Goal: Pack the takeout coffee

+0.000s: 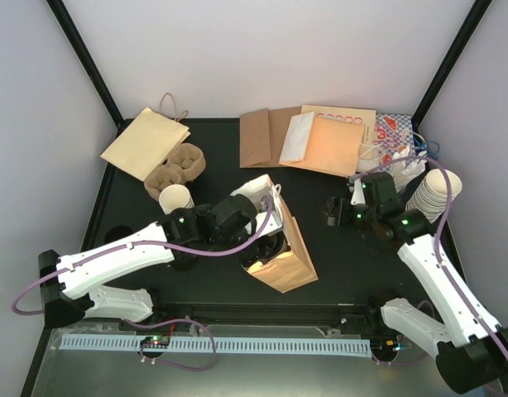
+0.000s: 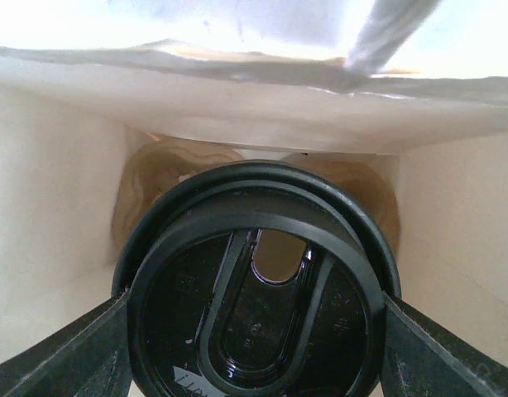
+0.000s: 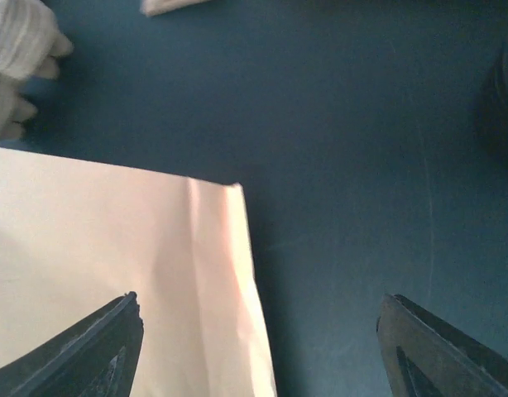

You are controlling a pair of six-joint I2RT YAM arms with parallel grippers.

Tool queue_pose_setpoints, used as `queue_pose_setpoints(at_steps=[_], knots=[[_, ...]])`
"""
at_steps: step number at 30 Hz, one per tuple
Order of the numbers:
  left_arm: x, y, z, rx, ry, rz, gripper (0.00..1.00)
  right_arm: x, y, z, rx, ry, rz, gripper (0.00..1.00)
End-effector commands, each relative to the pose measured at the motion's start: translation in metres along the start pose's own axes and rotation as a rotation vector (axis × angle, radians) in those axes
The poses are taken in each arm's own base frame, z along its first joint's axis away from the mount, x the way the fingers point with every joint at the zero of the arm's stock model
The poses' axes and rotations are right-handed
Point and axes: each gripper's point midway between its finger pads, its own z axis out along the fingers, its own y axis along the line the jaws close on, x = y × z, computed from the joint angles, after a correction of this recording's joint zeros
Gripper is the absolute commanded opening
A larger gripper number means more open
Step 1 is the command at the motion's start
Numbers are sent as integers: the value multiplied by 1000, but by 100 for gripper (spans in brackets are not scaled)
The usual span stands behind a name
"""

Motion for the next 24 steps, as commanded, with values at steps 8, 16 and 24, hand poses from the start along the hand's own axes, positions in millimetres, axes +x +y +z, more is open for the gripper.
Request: queue_pose_setpoints(at_steps=[8,16,24], knots=[[0,-1,-8,-5,-17,-16,53,69,-73,23,324,141,389,68],[-1,-1,-8,0,-20,-16,53,112,-86,20,406,291,441,1],[-2,-1,-8,0,-22,-14,52,147,-63,40,381,455,356,1]])
